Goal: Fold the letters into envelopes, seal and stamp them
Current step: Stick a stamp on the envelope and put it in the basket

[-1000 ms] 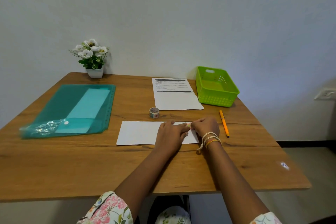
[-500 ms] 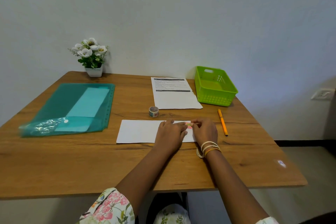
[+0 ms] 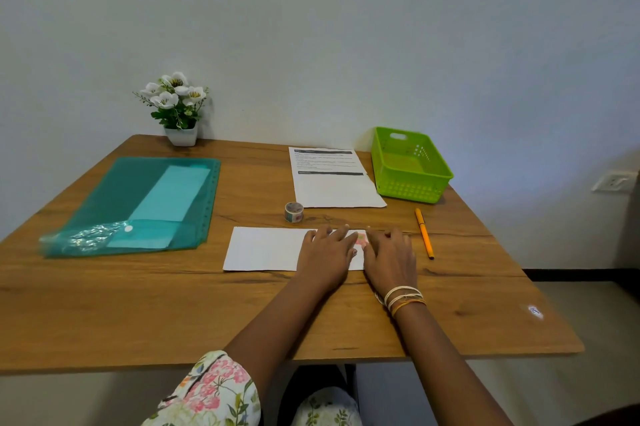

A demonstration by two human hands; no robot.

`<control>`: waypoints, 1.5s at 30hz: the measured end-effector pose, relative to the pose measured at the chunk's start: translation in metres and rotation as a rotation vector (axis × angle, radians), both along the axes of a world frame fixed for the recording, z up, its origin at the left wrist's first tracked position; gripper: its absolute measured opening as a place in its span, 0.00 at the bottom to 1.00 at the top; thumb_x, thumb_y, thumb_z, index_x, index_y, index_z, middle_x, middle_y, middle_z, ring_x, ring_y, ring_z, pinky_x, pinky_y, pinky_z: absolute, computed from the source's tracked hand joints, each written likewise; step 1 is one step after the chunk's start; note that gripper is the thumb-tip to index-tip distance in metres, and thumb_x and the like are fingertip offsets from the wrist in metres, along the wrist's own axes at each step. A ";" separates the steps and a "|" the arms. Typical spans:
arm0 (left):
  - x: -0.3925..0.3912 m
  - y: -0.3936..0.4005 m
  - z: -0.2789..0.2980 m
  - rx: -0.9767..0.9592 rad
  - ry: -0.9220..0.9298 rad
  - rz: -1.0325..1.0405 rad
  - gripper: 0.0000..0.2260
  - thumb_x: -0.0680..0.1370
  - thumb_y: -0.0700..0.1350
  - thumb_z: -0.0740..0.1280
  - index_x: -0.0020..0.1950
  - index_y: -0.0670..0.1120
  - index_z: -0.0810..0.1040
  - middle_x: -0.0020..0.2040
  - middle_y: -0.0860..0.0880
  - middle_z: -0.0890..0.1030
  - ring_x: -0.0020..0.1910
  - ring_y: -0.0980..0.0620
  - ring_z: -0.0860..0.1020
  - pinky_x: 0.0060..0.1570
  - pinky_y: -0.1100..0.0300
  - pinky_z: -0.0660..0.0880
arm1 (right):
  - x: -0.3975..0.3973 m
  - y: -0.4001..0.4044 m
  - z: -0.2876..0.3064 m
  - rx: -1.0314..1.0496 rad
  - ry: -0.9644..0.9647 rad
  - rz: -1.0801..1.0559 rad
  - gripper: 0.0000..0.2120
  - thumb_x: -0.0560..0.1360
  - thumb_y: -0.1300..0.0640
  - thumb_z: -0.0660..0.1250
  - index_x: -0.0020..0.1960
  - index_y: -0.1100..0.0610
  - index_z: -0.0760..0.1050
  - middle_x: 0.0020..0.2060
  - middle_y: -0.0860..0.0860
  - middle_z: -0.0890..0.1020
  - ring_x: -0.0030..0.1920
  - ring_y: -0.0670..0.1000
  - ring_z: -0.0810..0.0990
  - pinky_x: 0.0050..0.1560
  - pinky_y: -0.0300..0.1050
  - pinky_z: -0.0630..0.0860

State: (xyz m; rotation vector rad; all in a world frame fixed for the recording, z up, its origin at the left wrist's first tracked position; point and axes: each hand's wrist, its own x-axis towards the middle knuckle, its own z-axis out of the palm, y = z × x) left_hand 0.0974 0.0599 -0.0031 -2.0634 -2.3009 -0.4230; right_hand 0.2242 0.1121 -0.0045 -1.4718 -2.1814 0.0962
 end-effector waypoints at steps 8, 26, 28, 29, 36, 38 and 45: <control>0.001 -0.001 0.001 -0.005 0.011 0.010 0.20 0.83 0.53 0.51 0.75 0.51 0.62 0.77 0.51 0.62 0.73 0.47 0.61 0.70 0.48 0.61 | 0.009 -0.008 -0.002 0.025 0.042 0.082 0.12 0.76 0.51 0.64 0.54 0.51 0.83 0.49 0.53 0.80 0.53 0.53 0.74 0.49 0.48 0.76; -0.022 0.005 0.034 -0.115 -0.155 0.270 0.32 0.67 0.62 0.74 0.66 0.50 0.73 0.62 0.46 0.77 0.62 0.45 0.73 0.55 0.54 0.71 | 0.001 0.007 0.013 -0.135 -0.206 0.010 0.18 0.79 0.42 0.56 0.67 0.40 0.70 0.64 0.53 0.72 0.66 0.56 0.68 0.60 0.52 0.68; -0.026 0.006 0.039 -0.166 -0.274 0.315 0.33 0.64 0.60 0.77 0.64 0.51 0.74 0.60 0.48 0.79 0.60 0.46 0.75 0.53 0.54 0.74 | -0.003 0.011 0.015 -0.123 -0.201 -0.002 0.17 0.79 0.43 0.57 0.66 0.39 0.72 0.62 0.53 0.73 0.64 0.56 0.68 0.59 0.52 0.69; -0.028 0.005 0.040 -0.183 -0.328 0.342 0.32 0.63 0.59 0.78 0.63 0.51 0.74 0.60 0.49 0.79 0.59 0.46 0.76 0.52 0.54 0.75 | -0.004 0.010 0.016 -0.112 -0.191 -0.016 0.16 0.79 0.43 0.57 0.65 0.39 0.72 0.60 0.53 0.74 0.63 0.56 0.69 0.58 0.52 0.70; -0.028 0.002 0.042 -0.091 -0.773 0.480 0.19 0.69 0.48 0.77 0.54 0.41 0.78 0.52 0.44 0.81 0.52 0.46 0.80 0.38 0.59 0.71 | -0.005 0.004 0.012 -0.113 -0.041 -0.037 0.15 0.79 0.46 0.59 0.63 0.46 0.76 0.58 0.54 0.76 0.61 0.56 0.71 0.58 0.51 0.70; -0.027 0.002 0.045 -0.053 -0.971 0.520 0.16 0.71 0.46 0.76 0.53 0.40 0.79 0.51 0.44 0.81 0.50 0.46 0.80 0.41 0.57 0.76 | -0.005 0.001 0.013 -0.135 0.077 -0.022 0.15 0.79 0.48 0.59 0.61 0.52 0.77 0.57 0.55 0.77 0.59 0.57 0.73 0.56 0.50 0.71; -0.038 0.004 0.063 0.108 -1.437 0.634 0.14 0.73 0.41 0.74 0.55 0.41 0.74 0.50 0.43 0.80 0.42 0.47 0.78 0.32 0.57 0.76 | -0.009 -0.007 0.042 -0.671 0.886 0.043 0.10 0.76 0.60 0.66 0.51 0.66 0.80 0.53 0.58 0.82 0.53 0.58 0.80 0.54 0.51 0.76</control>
